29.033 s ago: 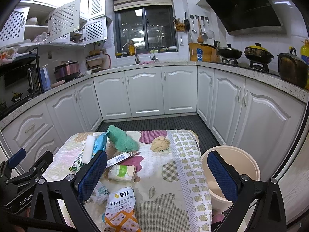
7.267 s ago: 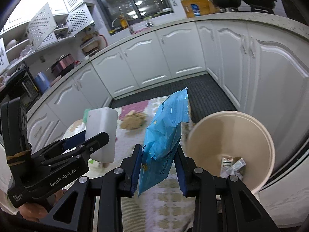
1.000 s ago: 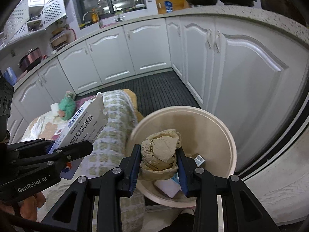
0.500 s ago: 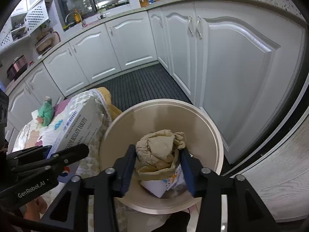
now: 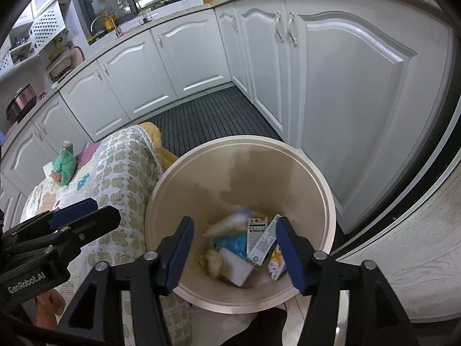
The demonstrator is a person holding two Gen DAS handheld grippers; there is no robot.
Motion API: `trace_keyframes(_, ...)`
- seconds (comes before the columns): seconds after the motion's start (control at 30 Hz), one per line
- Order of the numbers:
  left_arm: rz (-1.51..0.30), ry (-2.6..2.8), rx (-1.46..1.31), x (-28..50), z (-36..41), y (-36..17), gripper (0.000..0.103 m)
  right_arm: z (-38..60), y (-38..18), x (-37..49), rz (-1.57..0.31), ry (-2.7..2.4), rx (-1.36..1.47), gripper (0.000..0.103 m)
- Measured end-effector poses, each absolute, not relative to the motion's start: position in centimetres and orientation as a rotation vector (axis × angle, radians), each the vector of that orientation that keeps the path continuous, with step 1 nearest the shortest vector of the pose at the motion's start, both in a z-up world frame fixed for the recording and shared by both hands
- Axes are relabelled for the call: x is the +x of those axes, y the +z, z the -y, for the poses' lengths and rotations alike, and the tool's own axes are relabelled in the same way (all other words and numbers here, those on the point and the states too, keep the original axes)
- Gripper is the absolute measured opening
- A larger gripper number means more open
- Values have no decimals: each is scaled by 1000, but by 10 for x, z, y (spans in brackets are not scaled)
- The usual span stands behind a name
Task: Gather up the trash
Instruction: 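Grasp the small white foam piece with the left tool while the right tool grasps the green towel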
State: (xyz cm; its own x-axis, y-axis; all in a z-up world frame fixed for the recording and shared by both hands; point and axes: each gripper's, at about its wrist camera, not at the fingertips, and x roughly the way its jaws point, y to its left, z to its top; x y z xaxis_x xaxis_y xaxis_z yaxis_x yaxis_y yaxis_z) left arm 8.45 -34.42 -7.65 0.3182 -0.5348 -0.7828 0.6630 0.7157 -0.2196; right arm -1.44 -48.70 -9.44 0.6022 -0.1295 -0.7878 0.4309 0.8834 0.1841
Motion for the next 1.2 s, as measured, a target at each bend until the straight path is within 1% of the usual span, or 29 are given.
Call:
trace_keyframes(0.43, -906, -722, 163, 81, 308, -60, 57, 447, -81, -5, -863, -271, 325, 62)
trace_keyframes(0.7, -903, -634, 134, 101, 248, -54, 57, 418, -75, 11, -866, -214, 309, 62)
trace_keyframes(0.93, -909, -494, 83, 144, 169, -50, 57, 380, -72, 51, -884, -105, 302, 63)
trace_keyframes(1.0, -913, -450, 46, 162, 149, -47, 57, 365, -70, 68, -890, -67, 290, 65)
trace_keyframes(1.07, -939, -420, -7, 185, 132, -46, 60, 352, -69, 85, -897, -35, 272, 69)
trace_keyframes(1.2, -972, -355, -156, 229, 103, -45, 61, 328, -69, 121, -905, 24, 238, 69)
